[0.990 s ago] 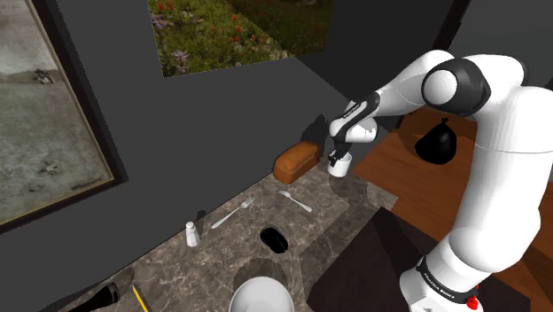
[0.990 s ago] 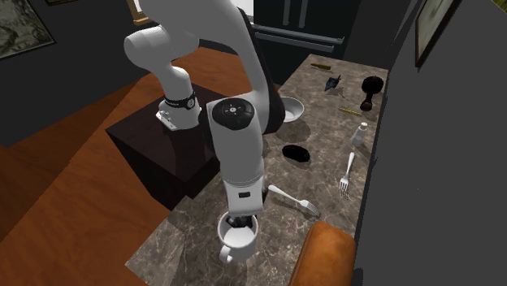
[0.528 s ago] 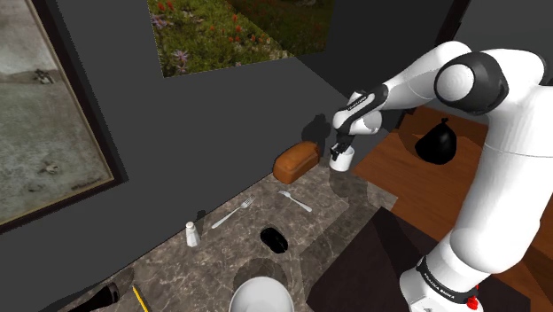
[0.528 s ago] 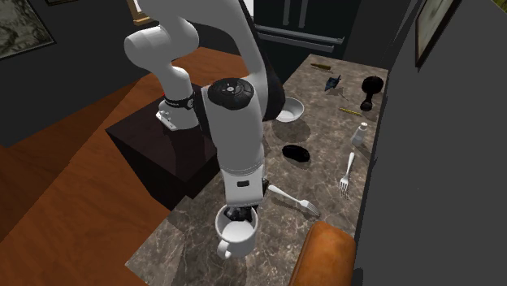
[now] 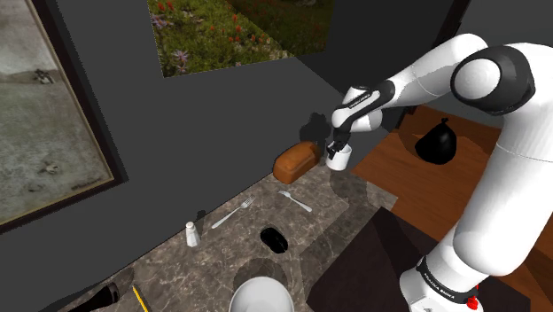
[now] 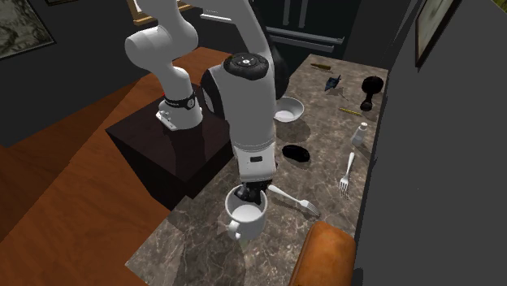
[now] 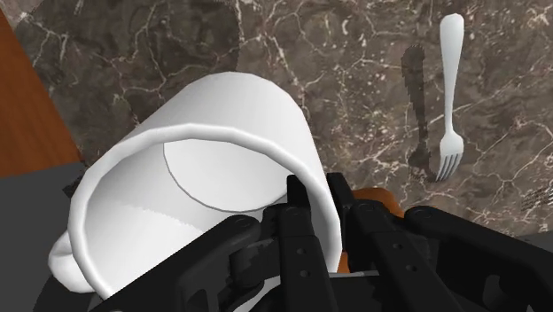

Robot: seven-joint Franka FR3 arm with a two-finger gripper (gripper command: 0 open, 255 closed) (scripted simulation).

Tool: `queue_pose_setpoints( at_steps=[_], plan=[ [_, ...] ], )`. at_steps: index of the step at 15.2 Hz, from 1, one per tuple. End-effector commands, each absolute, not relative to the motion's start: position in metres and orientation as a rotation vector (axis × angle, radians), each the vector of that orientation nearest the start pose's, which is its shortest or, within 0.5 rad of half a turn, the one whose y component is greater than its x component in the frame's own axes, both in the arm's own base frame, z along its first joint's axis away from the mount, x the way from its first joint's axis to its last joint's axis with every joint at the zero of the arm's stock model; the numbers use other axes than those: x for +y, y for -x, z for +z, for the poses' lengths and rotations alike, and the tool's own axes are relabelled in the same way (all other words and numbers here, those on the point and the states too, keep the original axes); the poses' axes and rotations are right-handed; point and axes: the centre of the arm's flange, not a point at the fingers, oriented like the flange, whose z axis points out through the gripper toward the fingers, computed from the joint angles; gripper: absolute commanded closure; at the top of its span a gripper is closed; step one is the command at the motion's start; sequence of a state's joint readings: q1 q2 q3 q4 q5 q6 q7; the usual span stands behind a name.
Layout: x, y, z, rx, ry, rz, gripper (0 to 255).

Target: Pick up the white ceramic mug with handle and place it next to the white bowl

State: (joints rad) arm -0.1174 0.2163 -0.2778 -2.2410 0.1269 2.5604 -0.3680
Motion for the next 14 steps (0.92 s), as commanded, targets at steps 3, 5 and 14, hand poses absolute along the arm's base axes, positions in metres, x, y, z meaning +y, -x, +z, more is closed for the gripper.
queue_pose_setpoints(
  at_steps=[3,5,14],
  plan=[
    [-0.162,-0.509,0.286,0.192,3.157,-0.179,255],
    [-0.135,-0.508,0.286,0.192,3.157,-0.179,255],
    [-0.017,-0.505,0.286,0.192,3.157,-0.179,255]
  ],
)
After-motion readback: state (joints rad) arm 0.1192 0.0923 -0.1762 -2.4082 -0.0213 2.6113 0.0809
